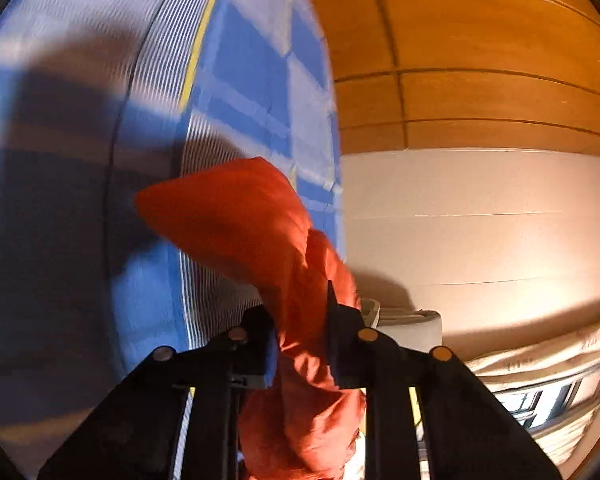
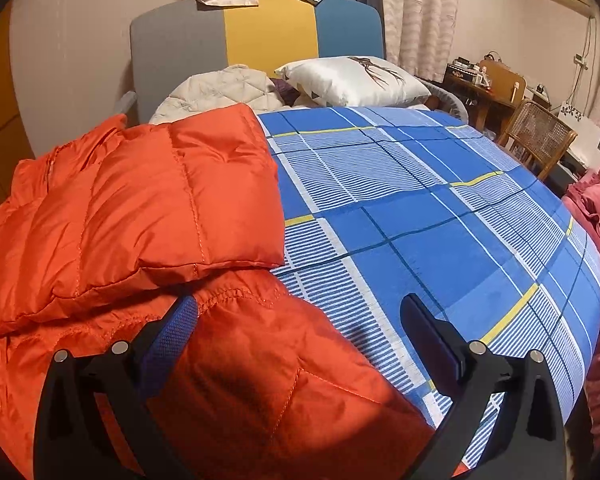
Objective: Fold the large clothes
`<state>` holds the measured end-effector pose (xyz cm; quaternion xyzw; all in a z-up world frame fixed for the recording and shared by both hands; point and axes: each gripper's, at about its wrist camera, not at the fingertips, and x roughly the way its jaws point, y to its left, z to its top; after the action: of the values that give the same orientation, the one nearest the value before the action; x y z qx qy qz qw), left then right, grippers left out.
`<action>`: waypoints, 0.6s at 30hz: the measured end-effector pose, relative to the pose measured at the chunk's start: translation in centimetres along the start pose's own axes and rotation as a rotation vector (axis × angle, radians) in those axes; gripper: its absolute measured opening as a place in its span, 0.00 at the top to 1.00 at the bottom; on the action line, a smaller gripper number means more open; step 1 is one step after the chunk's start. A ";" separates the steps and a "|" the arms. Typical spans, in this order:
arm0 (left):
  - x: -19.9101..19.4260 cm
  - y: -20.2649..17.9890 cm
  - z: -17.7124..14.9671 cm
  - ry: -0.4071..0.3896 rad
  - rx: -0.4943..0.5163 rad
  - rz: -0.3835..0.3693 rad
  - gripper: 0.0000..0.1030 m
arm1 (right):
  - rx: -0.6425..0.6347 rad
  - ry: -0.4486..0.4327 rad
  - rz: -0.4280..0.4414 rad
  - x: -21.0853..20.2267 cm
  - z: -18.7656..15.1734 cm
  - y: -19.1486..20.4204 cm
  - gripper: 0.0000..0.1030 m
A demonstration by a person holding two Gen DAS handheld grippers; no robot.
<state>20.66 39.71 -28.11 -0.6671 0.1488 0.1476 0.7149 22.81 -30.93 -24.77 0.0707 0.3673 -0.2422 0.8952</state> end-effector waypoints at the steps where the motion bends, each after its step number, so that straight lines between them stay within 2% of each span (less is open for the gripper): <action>1: -0.8 -0.1 0.5 -0.017 0.014 -0.004 0.84 | 0.001 0.000 0.000 0.0 0.0 0.0 0.03; 4: -2.7 0.5 1.5 -0.049 0.055 0.023 0.85 | -0.003 0.003 -0.001 0.1 0.0 0.0 0.03; 10: -3.3 3.7 0.7 -0.049 0.036 0.100 0.87 | -0.011 0.008 -0.012 0.2 0.0 0.2 0.03; 12: -3.5 3.8 0.6 -0.059 0.032 0.097 0.87 | -0.012 0.016 -0.011 0.4 0.1 0.2 0.03; 14: -3.9 2.5 0.2 -0.081 0.064 0.087 0.88 | -0.010 0.022 -0.011 0.5 0.0 0.2 0.03; 18: -4.5 -3.3 -1.1 -0.136 0.232 0.043 0.88 | -0.015 0.034 -0.021 0.7 0.0 0.4 0.03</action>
<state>17.91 38.33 -23.35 -0.5648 0.1303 0.1896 0.7925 23.44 -30.84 -25.32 0.0640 0.3851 -0.2477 0.8867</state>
